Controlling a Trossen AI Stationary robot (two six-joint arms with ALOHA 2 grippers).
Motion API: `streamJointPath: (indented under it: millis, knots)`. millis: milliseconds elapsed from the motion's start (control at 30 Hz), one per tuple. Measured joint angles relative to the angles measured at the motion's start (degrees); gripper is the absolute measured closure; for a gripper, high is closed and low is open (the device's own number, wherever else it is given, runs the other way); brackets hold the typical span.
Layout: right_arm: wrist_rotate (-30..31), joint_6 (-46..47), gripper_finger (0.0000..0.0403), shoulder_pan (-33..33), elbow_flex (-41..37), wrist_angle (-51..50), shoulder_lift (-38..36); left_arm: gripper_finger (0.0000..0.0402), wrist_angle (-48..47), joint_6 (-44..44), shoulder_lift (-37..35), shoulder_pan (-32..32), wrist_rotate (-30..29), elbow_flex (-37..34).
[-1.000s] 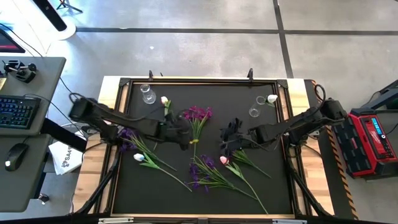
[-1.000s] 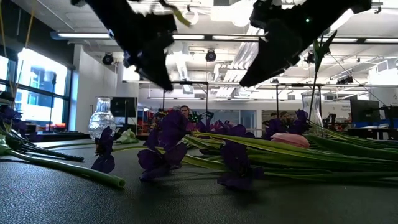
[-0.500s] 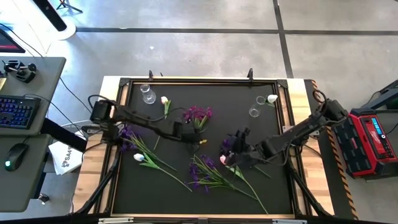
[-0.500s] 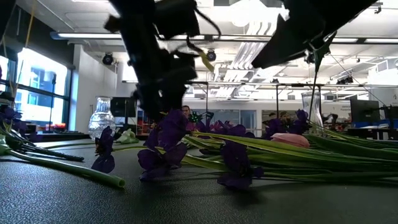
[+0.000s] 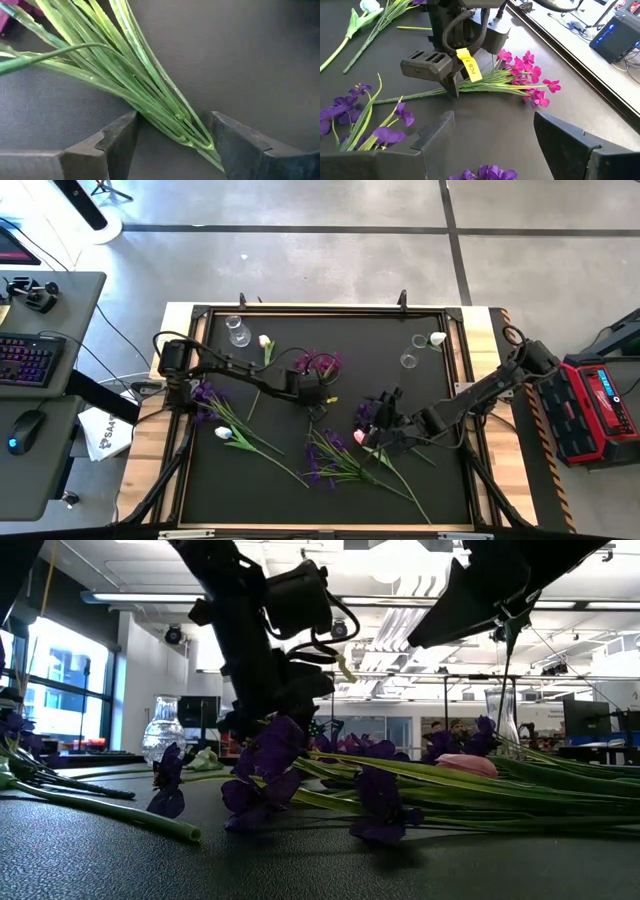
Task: Sort flowers into vase by color
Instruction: Put the pink flowers into the left transparent vase
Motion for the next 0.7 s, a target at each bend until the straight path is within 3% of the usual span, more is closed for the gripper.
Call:
streamJointPath:
  millis: [533,700]
  knots:
    - [0.0,-0.2,0.0144,0.0,0.0,0.0,0.0,0.0313,-6.4,7.5,-2.0,0.8,1.6,-0.2]
    - [0.0,0.0,0.0144,0.0,0.0,0.0,0.0,0.0338,-10.4,10.1,-5.7,0.9,-3.5,-1.1]
